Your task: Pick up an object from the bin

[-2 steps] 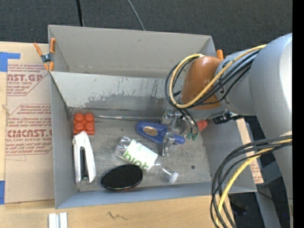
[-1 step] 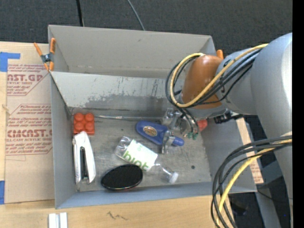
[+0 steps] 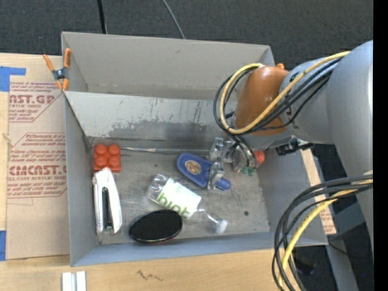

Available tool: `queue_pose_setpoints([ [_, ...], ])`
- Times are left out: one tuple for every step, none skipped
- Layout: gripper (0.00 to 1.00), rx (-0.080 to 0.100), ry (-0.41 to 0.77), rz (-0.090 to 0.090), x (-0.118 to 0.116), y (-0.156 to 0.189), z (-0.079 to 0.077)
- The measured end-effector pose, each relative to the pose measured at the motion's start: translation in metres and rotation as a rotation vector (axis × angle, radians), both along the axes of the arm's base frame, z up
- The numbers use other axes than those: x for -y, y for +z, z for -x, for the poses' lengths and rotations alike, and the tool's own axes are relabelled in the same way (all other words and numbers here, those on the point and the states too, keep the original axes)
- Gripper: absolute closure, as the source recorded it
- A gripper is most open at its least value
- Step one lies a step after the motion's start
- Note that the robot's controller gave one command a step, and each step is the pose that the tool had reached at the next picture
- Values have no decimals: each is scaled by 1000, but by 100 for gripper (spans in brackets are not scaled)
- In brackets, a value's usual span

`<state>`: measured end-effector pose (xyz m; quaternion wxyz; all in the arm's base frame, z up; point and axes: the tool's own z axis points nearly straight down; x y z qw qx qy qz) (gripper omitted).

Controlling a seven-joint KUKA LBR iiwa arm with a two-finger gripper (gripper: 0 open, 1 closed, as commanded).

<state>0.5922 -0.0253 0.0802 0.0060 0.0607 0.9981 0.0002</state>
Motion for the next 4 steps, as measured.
queue_pose_setpoints([
  [100,-5,1,-1,-1,14,2],
  [100,-13,1,-2,-1,28,3],
  [100,-16,1,-2,-2,49,4],
  [100,-12,2,-2,-2,71,3],
])
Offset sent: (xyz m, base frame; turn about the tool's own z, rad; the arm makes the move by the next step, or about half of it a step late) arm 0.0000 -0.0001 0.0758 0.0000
